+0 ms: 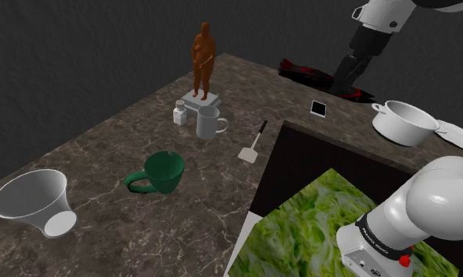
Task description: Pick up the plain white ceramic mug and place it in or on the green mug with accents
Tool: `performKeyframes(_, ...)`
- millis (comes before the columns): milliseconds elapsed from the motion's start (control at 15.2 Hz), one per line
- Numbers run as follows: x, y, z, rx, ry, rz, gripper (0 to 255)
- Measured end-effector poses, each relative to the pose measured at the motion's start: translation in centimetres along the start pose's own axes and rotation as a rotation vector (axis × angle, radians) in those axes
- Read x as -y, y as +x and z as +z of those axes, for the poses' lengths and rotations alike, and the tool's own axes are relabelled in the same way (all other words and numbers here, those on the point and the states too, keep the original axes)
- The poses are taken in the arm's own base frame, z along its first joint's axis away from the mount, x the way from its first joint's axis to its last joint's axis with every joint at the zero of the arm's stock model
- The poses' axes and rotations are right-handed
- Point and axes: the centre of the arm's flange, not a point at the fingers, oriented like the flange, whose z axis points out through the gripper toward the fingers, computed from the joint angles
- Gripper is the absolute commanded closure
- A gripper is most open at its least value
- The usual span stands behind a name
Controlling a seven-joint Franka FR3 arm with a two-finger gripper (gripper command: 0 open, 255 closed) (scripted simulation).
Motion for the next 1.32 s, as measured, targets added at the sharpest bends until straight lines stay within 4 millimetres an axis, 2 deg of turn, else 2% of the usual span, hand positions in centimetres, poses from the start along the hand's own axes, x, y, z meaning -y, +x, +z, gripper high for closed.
performKeyframes(198, 1.1, 0.9, 0.7, -0.002, -0.001, 0.001, 0)
performKeyframes(1056, 11.4, 12.0, 7.3, -0.029, -0.015, 0.019, 0)
performKeyframes(1320, 14.8, 15.3, 9.9, -0.037, -0.019, 0.024, 0)
